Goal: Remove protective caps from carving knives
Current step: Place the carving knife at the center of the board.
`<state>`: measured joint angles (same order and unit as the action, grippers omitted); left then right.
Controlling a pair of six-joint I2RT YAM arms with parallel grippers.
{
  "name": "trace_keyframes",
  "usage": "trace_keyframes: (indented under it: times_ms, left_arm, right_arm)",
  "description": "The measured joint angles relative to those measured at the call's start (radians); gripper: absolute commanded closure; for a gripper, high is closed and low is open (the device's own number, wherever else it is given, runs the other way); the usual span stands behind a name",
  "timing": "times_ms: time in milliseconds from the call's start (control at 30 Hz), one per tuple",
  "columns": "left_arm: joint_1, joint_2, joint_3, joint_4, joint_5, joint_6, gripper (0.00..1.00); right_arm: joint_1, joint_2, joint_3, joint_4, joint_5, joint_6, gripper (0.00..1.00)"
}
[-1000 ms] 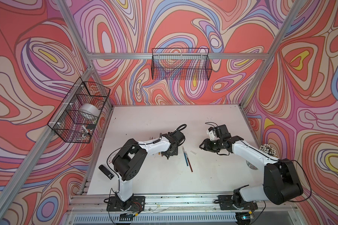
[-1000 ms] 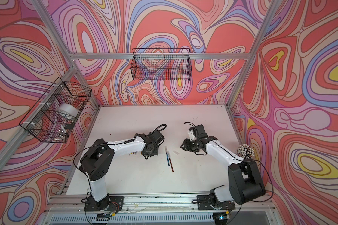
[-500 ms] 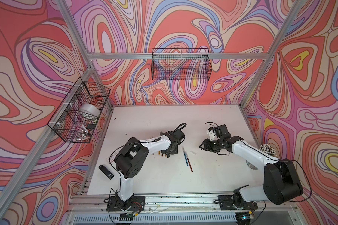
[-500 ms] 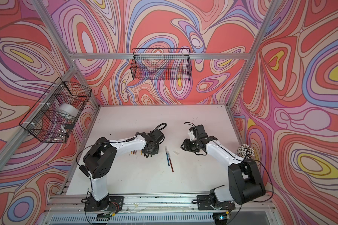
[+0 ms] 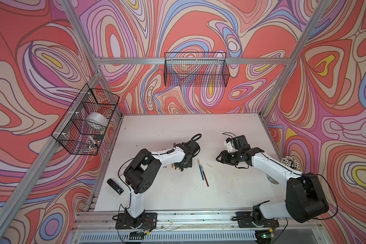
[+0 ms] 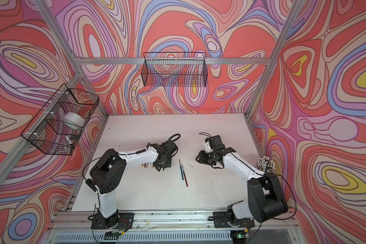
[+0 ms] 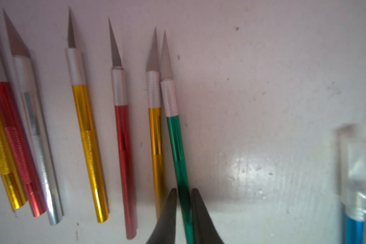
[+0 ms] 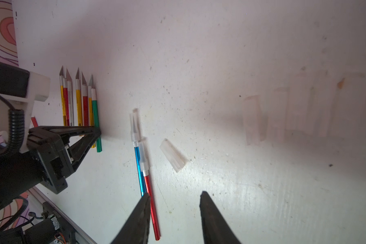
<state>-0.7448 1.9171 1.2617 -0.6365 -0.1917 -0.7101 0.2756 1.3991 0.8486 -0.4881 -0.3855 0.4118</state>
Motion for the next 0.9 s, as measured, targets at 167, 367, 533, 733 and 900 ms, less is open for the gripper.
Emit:
trace_keyframes:
  times_ms: [167, 367, 533, 733, 900]
  left_arm:
    - [0.000, -0.068, -0.023, 0.002, 0.017, -0.008, 0.83]
    - [-0.012, -0.174, -0.084, 0.021, 0.077, -0.046, 0.83]
    - [-0.048, -0.216, -0.164, 0.074, 0.163, -0.098, 0.82]
    - [-0.112, -0.218, -0.190, 0.116, 0.221, -0.156, 0.77]
    - [-0.150, -0.218, -0.190, 0.143, 0.241, -0.188, 0.76]
  right_arm:
    - [0.000, -0.034, 0.000, -0.001, -0.002, 0.002, 0.56]
    - [0.000, -0.084, -0.010, 0.002, -0.006, 0.016, 0.56]
    - [0.001, -0.114, -0.026, -0.001, -0.025, 0.020, 0.54]
    - [0.001, -0.142, -0.040, -0.004, -0.051, 0.020, 0.54]
    - [0.001, -0.151, -0.063, -0.015, -0.053, 0.019, 0.54]
